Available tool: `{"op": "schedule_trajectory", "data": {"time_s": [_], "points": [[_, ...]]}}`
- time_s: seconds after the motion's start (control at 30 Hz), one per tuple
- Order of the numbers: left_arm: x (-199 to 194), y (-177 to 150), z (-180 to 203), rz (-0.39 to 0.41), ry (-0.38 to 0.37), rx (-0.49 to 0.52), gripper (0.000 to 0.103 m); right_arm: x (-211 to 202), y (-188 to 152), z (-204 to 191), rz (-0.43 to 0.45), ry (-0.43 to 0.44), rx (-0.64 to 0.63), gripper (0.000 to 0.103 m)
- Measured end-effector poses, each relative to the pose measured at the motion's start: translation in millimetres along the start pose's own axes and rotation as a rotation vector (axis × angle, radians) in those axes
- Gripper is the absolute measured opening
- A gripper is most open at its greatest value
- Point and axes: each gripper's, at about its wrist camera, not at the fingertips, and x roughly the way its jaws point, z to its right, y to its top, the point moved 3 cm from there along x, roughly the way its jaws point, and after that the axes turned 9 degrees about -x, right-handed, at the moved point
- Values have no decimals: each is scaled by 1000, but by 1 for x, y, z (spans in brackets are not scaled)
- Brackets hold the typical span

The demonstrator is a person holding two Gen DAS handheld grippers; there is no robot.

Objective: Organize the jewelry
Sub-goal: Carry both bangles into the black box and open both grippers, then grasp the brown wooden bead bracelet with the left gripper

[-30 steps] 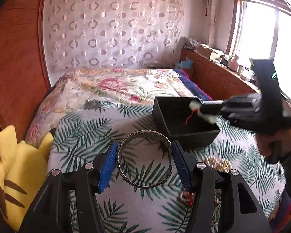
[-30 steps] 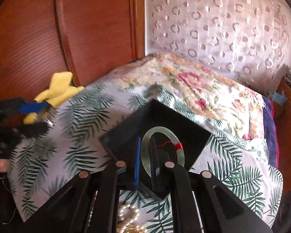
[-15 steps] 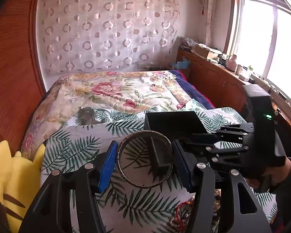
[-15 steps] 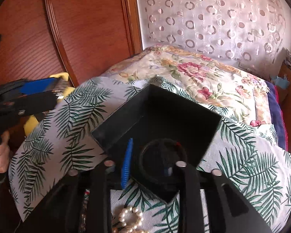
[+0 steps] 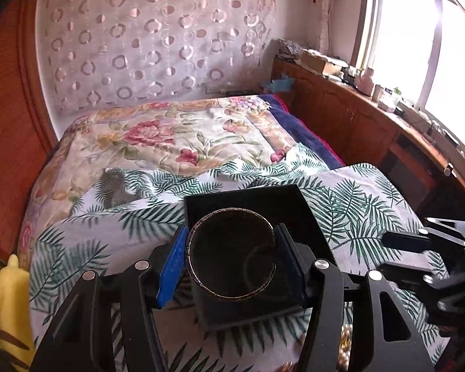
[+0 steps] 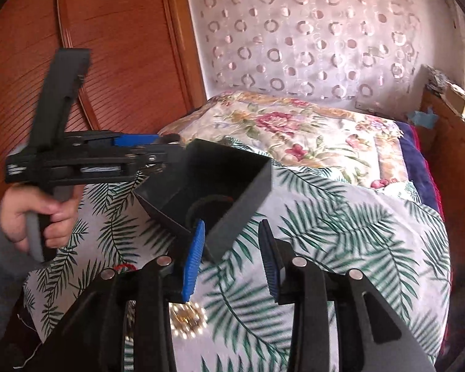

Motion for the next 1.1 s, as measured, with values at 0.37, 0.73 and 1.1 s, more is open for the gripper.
{"op": "schedule_trajectory", "data": {"time_s": [0.37, 0.73, 1.1], "points": [[52, 2, 9, -72, 83, 35, 56, -20, -31, 7, -7, -19, 23, 39], [2, -12, 12, 36, 59, 50, 84, -36, -48, -16, 16, -18, 15, 42], [-61, -98, 0, 39, -7, 82, 96, -68, -93, -60, 43, -26, 41, 55]]}}
